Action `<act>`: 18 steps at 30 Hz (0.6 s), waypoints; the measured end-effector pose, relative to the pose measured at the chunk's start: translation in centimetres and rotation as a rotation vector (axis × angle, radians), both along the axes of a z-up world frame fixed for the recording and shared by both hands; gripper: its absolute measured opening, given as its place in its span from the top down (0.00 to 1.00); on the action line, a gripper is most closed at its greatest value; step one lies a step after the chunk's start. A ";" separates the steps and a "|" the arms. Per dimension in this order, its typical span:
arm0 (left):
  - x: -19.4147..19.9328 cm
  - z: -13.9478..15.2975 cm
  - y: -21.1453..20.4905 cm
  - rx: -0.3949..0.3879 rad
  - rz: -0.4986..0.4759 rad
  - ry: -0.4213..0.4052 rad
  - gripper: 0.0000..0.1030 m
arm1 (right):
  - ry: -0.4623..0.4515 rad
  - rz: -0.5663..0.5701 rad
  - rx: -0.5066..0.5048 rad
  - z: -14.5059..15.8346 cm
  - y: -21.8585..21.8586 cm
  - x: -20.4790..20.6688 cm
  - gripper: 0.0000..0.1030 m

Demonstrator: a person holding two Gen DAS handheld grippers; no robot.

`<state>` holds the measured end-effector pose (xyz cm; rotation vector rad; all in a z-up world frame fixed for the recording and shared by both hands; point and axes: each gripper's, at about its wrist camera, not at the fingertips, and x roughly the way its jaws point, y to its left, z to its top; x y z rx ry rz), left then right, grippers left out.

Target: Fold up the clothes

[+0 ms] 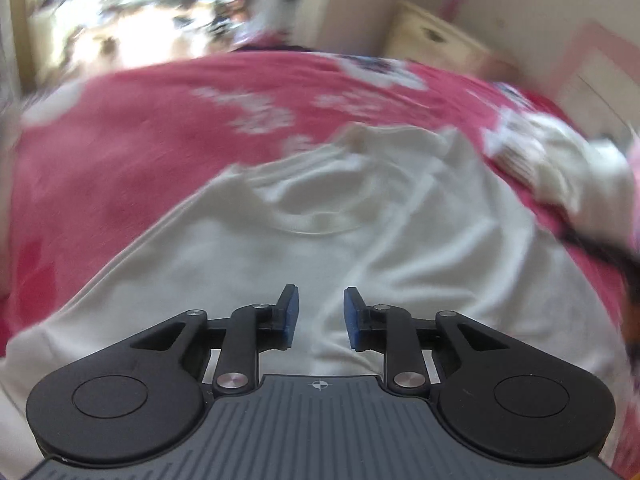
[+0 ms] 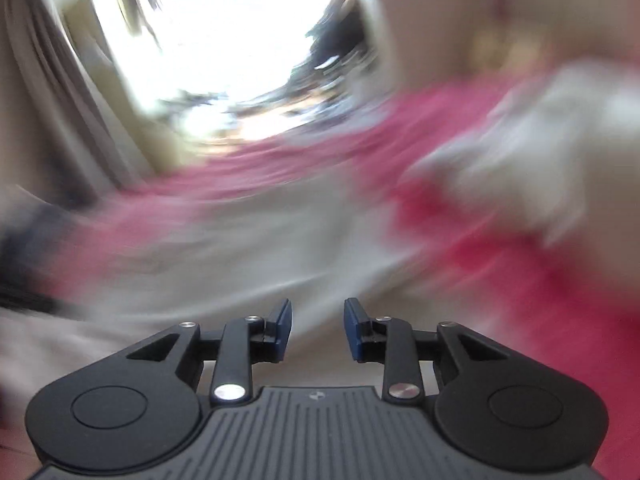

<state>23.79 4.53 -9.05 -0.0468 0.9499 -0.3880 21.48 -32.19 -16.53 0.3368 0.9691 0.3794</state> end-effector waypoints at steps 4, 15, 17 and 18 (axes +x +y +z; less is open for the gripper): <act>-1.3 -1.9 -3.9 0.057 -0.131 0.003 0.76 | -0.152 0.013 -0.281 0.3 -2.7 1.6 0.69; -3.7 -4.1 -4.7 0.055 -0.110 0.040 0.76 | -0.266 -0.138 -0.369 -0.6 -8.3 3.5 0.73; -4.0 -4.1 -4.8 0.062 -0.113 0.037 0.76 | -0.260 -0.123 -0.370 -0.3 -8.4 3.5 0.69; -4.0 -4.2 -4.8 0.061 -0.113 0.035 0.76 | -0.260 -0.097 -0.393 0.1 -8.3 3.3 0.65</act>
